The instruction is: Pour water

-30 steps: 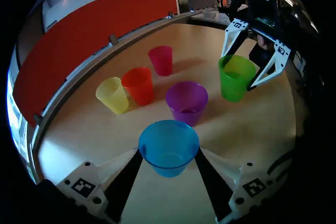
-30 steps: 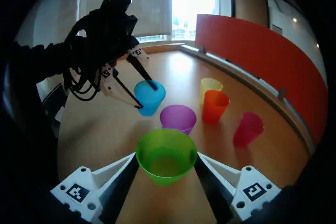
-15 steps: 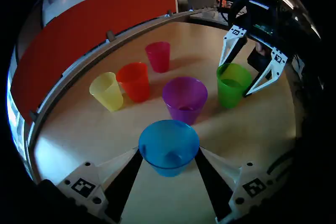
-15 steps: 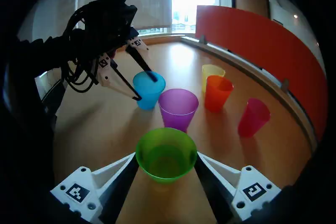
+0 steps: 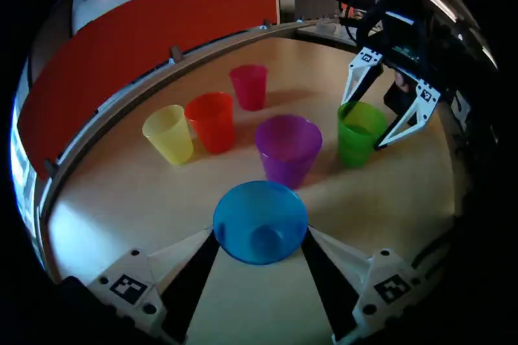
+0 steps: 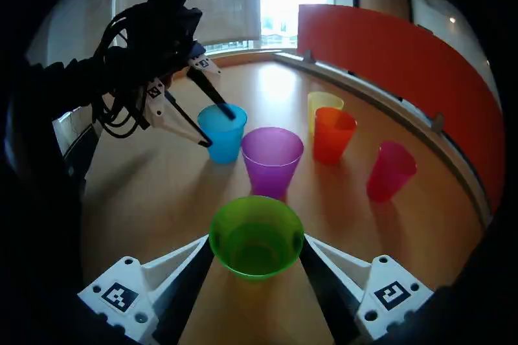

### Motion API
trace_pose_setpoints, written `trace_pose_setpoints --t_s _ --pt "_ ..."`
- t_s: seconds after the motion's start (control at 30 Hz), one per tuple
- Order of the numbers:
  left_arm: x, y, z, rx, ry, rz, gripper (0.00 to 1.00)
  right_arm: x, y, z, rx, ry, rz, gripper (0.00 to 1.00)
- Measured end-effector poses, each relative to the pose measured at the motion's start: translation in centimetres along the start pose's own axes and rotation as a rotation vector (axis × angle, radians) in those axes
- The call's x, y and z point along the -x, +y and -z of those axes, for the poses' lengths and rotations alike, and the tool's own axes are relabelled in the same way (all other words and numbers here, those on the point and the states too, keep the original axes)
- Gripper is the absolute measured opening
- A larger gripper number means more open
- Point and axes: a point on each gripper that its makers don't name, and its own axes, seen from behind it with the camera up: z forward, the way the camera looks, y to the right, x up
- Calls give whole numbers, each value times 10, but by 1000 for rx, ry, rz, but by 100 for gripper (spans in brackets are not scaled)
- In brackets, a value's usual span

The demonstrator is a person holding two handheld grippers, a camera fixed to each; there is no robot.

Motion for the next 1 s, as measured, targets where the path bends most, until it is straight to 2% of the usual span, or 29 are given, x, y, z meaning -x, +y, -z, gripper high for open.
trace_pose_setpoints --t_s 0.3,0.47,0.7,1.0 --pt "9 0 -1 -11 -5 4 85 5 0 2 10 1 -16 91" --pt "9 1 -1 -16 -9 -13 85 7 -2 1 7 3 -28 93" --pt "19 6 -2 -11 -50 -32 87 10 -1 -3 11 3 -48 100" --pt "28 10 1 -5 -77 -44 92 23 0 1 25 -25 -47 100"
